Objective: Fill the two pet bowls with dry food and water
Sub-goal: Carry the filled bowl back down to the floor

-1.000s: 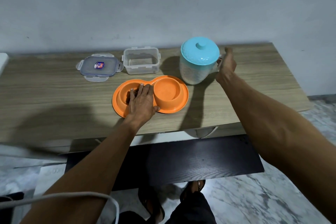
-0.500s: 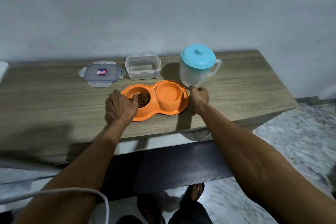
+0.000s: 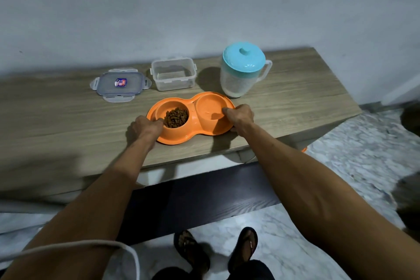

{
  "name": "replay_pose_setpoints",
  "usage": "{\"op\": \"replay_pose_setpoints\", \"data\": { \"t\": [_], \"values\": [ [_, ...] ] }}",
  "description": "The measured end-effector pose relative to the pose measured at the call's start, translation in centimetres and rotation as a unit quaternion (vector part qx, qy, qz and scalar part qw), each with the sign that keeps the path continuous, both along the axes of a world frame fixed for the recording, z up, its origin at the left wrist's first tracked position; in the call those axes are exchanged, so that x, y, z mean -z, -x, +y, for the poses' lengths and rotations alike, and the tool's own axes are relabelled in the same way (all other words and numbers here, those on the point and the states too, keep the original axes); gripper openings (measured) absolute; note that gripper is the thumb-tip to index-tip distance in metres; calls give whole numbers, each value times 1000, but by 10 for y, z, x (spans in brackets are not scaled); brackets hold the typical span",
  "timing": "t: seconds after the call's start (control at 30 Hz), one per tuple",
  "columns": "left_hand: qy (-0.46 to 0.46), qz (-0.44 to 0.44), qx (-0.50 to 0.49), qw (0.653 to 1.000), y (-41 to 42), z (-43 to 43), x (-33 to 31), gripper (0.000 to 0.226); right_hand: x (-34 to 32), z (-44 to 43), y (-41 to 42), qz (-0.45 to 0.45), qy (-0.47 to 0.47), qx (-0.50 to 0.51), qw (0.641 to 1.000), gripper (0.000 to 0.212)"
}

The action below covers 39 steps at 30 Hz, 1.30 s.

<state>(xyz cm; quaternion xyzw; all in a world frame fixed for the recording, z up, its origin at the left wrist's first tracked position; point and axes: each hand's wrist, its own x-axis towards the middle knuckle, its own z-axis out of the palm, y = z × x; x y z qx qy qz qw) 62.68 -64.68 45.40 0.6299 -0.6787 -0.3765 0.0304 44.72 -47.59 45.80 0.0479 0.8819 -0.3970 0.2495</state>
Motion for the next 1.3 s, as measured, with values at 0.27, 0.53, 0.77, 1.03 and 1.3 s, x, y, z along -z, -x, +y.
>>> {"op": "replay_pose_setpoints", "data": {
  "t": [0.27, 0.53, 0.77, 1.03, 1.3],
  "values": [
    [-39, 53, -13, 998, 2, 42, -6, 43, -2, 49, -3, 15, -8, 11, 1000, 46],
    [-39, 73, 32, 996, 36, 124, -30, 40, -21, 144, 17, 21, 23, 40, 999, 40],
    [-21, 81, 77, 994, 85, 241, -60, 40, -52, 267, 48, 44, 30, 90, 995, 49],
    [-8, 102, 164, 981, 160, 377, -89, 44, -78, 423, 98, 61, 35, 151, 986, 47],
    [-29, 128, 257, 957, 248, 493, -104, 44, -93, 555, 149, 86, 39, 237, 967, 41]
  ]
}}
